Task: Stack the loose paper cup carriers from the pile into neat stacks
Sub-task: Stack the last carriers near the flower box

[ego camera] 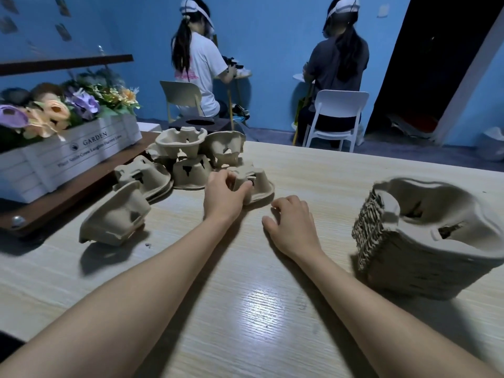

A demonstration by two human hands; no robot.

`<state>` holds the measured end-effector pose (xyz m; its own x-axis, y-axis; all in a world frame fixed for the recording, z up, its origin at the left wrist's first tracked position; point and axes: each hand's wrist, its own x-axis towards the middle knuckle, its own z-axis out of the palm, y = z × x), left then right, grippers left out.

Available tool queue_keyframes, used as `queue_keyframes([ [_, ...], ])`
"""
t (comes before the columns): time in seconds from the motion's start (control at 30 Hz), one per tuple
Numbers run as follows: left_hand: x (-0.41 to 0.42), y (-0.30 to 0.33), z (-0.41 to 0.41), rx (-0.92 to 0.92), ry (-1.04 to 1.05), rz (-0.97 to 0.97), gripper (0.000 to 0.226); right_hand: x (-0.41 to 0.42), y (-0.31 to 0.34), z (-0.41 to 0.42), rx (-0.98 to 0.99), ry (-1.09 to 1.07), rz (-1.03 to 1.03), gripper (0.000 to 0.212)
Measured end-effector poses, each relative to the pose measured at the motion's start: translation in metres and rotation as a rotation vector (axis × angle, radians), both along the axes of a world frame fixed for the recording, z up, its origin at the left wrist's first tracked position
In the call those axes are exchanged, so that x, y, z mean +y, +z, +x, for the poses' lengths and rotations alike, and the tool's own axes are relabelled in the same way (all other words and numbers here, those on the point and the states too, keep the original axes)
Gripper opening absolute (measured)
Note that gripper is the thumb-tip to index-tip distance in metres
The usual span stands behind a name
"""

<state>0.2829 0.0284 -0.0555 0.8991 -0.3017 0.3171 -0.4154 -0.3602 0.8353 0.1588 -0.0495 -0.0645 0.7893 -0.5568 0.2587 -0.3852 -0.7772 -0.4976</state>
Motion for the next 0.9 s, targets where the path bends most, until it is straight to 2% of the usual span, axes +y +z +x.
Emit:
queue_keyframes([
  [0.2,0.034,0.022,-0.016,0.002,-0.018,-0.045,0.025,0.004,0.004,-0.004,-0.025,-0.020,0.069,0.037],
  [0.33,0.054,0.033,-0.028,0.076,-0.097,-0.067,0.028,0.010,0.010,-0.009,-0.045,-0.030,0.155,0.034],
  [0.5,0.072,0.041,-0.046,0.105,-0.202,-0.028,0.027,0.026,0.026,-0.016,-0.219,-0.029,0.354,0.032],
  [0.63,0.087,0.055,-0.058,0.140,-0.278,-0.056,0.021,0.034,0.041,-0.033,-0.259,-0.016,0.335,0.026],
  [0.77,0.098,0.075,-0.068,0.217,-0.299,-0.162,0.017,0.043,0.067,-0.044,-0.317,0.005,0.288,0.015],
  [0.83,0.104,0.083,-0.070,0.266,-0.305,-0.232,0.020,0.045,0.083,-0.049,-0.347,0.026,0.259,0.005],
  [0.9,0.108,0.094,-0.073,0.292,-0.323,-0.268,0.024,0.046,0.100,-0.057,-0.378,0.036,0.234,0.007],
])
